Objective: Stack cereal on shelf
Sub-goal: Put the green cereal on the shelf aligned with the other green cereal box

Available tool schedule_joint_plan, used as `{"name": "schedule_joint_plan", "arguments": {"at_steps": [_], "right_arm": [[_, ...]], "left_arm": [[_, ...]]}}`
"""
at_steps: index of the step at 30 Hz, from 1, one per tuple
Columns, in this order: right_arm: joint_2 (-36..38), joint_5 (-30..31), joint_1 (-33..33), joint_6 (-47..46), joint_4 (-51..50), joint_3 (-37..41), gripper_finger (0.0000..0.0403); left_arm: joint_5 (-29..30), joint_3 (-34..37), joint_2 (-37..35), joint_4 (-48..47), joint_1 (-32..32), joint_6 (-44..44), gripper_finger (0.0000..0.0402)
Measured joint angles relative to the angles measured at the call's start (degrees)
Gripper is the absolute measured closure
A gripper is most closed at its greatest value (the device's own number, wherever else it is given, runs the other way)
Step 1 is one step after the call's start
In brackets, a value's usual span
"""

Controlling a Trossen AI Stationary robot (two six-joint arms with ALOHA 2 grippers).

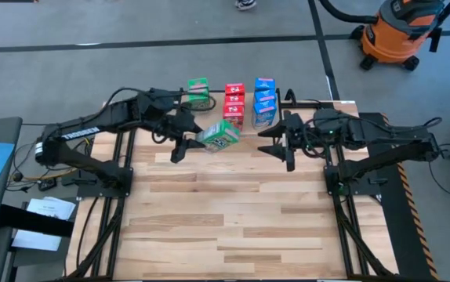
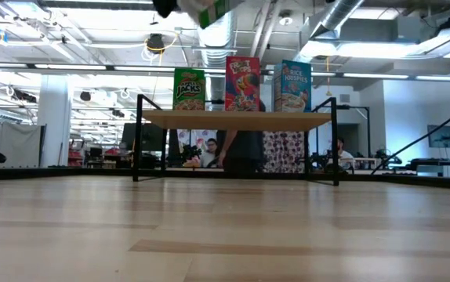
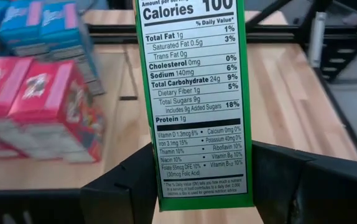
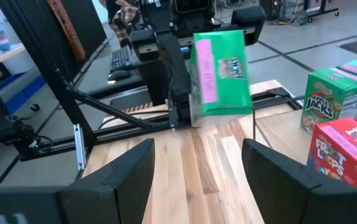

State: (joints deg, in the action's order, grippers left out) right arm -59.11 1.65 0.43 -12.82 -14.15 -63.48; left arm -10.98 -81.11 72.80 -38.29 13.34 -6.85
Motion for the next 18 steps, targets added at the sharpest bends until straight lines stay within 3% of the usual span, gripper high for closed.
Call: {"name": "schedule_joint_plan", "arguments": {"at_steps": [6,13,18], "right_arm": [[-0.15,-0.02,0.0,-0.04,-0.31,0.0,0.0137],[-0.18,-0.07,-0.02,-0.22,-0.38,0.0,0.0137],[-0.18,-0.14,-0.02,-0.35,-0.38,0.0,0.0137]], "left_arm": [[7.36,16.76,-10.0,14.43,0.49,3.42,0.0214],[13.59,37.58,-21.01,43.13,1.05,5.07,0.0214],[15.71,51.0,-24.05,62.45,1.07,6.01,0.0214]]}}
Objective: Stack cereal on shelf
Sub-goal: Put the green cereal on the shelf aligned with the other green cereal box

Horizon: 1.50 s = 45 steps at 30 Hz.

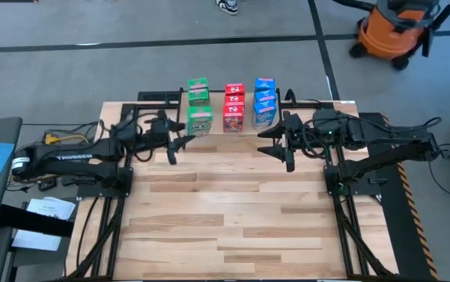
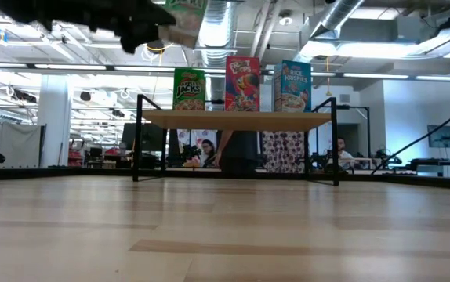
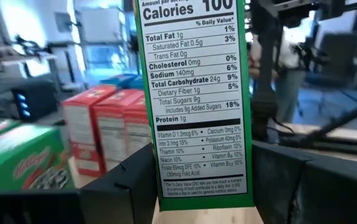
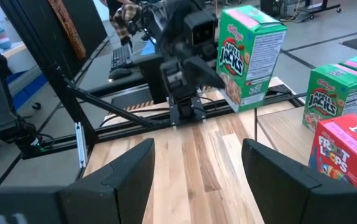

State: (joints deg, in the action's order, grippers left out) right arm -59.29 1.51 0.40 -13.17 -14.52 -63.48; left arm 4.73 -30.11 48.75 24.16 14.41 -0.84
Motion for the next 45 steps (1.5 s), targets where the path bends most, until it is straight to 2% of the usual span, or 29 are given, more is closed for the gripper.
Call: {"name": "schedule_joint_plan", "arguments": {"at_steps": [4,9,15,24,31,45], "right_arm": [[0.0,-0.04,0.0,0.03,0.09,0.0,0.0137],[0.0,-0.06,0.0,0.14,0.07,0.0,0.0137],[0.0,-0.04,0.0,0.14,0.07,0.0,0.0137],[0.0,-0.04,0.0,0.11,-0.24,0.0,0.0137],[0.0,-0.04,0.0,0.07,-0.24,0.0,0.0137],[0.0,-0.01,0.0,0.07,-0.46,0.0,0.0137]], "left_arm": [[4.83,8.02,0.34,12.39,0.36,0.05,0.0214],[4.4,13.43,3.25,24.78,2.69,3.01,0.0214],[0.09,13.84,9.97,29.67,4.99,4.76,0.0214],[0.58,13.84,21.42,40.23,5.6,4.81,0.0214],[1.83,13.75,25.12,42.03,5.57,2.29,0.0214],[1.97,13.68,25.33,39.08,8.96,-0.15,0.0214]]}}
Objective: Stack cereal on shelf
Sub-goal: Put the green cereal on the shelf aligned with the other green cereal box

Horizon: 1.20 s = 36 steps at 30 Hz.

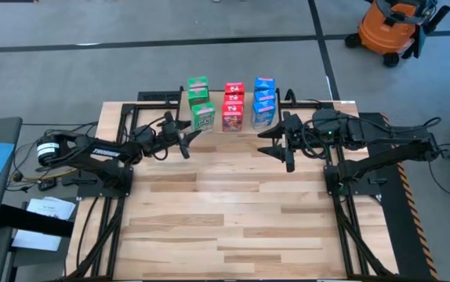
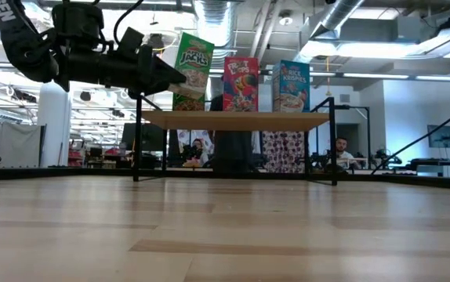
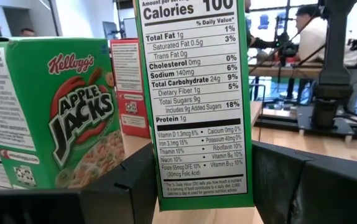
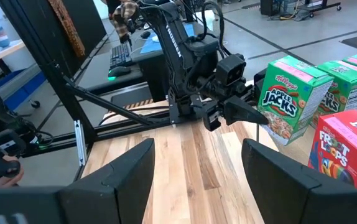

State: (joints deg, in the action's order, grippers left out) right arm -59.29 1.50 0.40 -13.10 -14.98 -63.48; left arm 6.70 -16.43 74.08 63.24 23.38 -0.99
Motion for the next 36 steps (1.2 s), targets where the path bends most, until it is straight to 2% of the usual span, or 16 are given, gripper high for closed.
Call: {"name": "schedule_joint_plan", "arguments": {"at_steps": [6,19,26,33,36], "right_arm": [[0.0,0.0,0.0,0.0,0.0,0.0,0.0137],[0.0,0.0,0.01,0.0,0.0,0.0,0.0137],[0.0,0.0,0.0,0.0,0.02,0.0,0.0137],[0.0,0.0,0.02,0.0,0.03,0.0,0.0137],[0.0,0.02,0.0,0.0,0.02,-0.02,0.0137]], "left_arm": [[-4.97,0.04,0.02,1.6,0.56,1.49,0.0214],[1.22,0.04,0.04,1.9,-0.6,3.54,0.0214],[13.81,-2.31,0.11,-3.29,-7.2,-2.01,0.0214],[31.41,-2.64,0.18,-4.86,-13.69,-2.89,0.0214],[35.37,-2.64,0.15,-6.26,-14.66,-3.06,0.0214]]}}
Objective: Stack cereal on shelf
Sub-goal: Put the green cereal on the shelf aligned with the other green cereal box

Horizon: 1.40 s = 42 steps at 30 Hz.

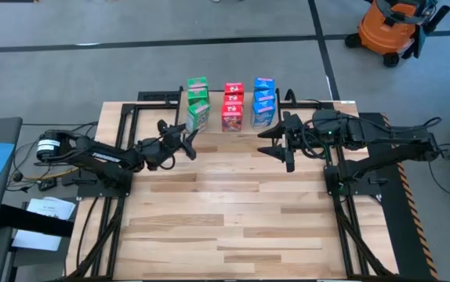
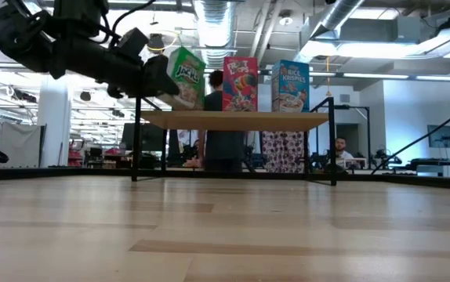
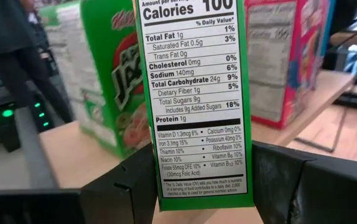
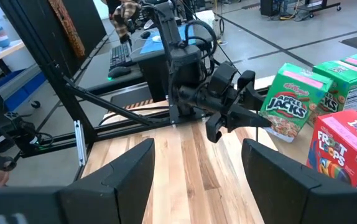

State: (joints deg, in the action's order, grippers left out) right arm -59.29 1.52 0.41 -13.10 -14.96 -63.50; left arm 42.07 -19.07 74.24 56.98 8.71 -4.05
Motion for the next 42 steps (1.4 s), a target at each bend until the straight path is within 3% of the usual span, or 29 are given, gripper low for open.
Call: {"name": "schedule_joint_plan", "arguments": {"at_steps": [9,18,22,33,42], "right_arm": [[0.0,-0.02,0.0,0.0,0.0,0.02,0.0137],[-0.02,0.0,0.02,0.0,0.0,0.02,0.0137],[0.0,-0.02,0.01,0.0,0.0,0.01,0.0137],[-0.02,-0.02,0.01,0.0,0.0,0.02,0.0137],[-0.02,0.0,0.01,0.0,0.0,0.02,0.0137]], "left_arm": [[0.35,-0.09,-0.02,-2.14,0.35,1.22,0.0214],[-3.03,-0.11,-0.07,-2.22,1.06,1.43,0.0213],[-5.6,-0.11,-0.09,-2.96,2.3,1.74,0.0195],[-5.1,-0.17,-0.13,-4.16,2.45,1.09,0.012],[-3.33,-1.0,-0.35,-3.31,2.54,-0.75,0.0114]]}}
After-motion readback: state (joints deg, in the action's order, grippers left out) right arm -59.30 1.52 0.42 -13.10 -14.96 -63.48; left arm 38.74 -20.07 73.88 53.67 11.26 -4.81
